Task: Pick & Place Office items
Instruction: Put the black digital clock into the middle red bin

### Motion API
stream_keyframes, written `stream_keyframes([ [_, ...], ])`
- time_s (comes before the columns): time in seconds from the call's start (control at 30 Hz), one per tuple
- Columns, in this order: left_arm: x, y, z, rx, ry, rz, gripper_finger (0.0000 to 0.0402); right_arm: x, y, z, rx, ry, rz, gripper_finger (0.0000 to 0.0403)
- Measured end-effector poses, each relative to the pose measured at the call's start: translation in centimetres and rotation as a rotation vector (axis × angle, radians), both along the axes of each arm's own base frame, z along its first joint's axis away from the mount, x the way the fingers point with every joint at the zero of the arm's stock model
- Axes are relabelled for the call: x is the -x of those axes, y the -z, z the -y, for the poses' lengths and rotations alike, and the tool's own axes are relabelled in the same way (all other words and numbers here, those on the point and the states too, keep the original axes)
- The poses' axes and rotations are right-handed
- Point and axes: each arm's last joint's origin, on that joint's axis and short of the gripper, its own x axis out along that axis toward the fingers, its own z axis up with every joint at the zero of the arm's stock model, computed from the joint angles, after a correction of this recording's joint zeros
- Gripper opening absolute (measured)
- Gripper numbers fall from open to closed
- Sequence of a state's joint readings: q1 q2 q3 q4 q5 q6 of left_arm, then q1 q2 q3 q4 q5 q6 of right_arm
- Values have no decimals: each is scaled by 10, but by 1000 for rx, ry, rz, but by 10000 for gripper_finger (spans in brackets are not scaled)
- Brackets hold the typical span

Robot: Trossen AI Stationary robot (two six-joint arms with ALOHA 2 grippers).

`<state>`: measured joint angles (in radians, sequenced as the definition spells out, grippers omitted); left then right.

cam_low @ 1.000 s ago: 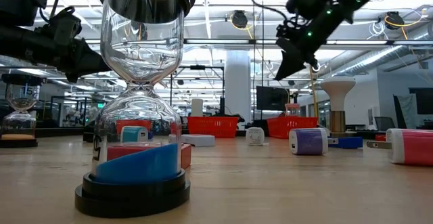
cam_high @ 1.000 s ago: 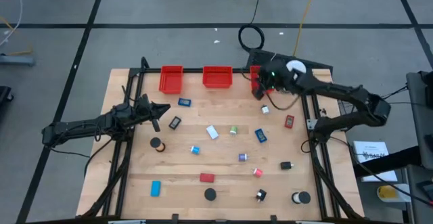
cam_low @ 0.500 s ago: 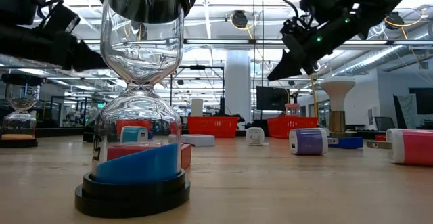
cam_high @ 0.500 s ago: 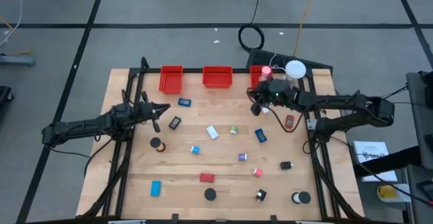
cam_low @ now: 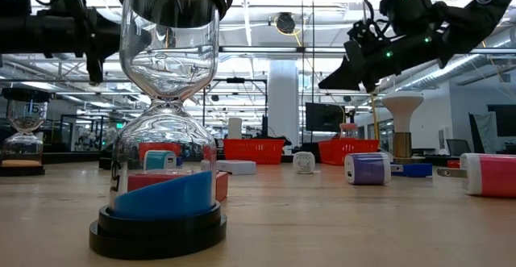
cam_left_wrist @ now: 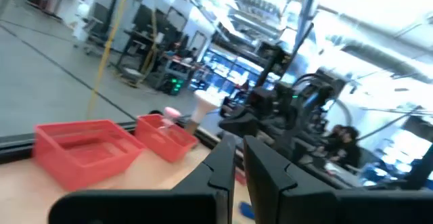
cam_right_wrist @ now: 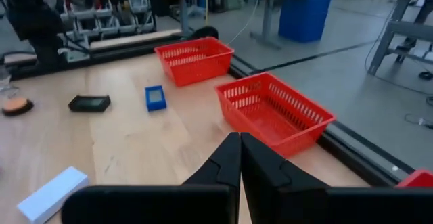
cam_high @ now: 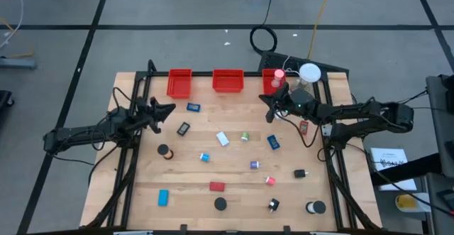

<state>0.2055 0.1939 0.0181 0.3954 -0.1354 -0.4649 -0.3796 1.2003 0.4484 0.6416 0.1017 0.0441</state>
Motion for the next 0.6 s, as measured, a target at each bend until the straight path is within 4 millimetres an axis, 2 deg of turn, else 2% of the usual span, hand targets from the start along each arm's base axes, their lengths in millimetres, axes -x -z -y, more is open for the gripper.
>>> stream_keyframes([
  [0.2, -9, 0, 0, 38, -23, -35, 30, 1, 0, -1, 44, -7, 9, 4],
  [0.33, -23, -3, -1, 85, -72, -220, 30, 1, -2, 0, 72, -9, 25, 4],
  [0.5, -44, -23, -3, 89, -128, -405, 30, 1, -4, 0, 86, -10, 38, 4],
  [0.6, -57, -35, -3, 105, -83, -492, 30, 1, -3, 0, 84, -11, 32, 4],
])
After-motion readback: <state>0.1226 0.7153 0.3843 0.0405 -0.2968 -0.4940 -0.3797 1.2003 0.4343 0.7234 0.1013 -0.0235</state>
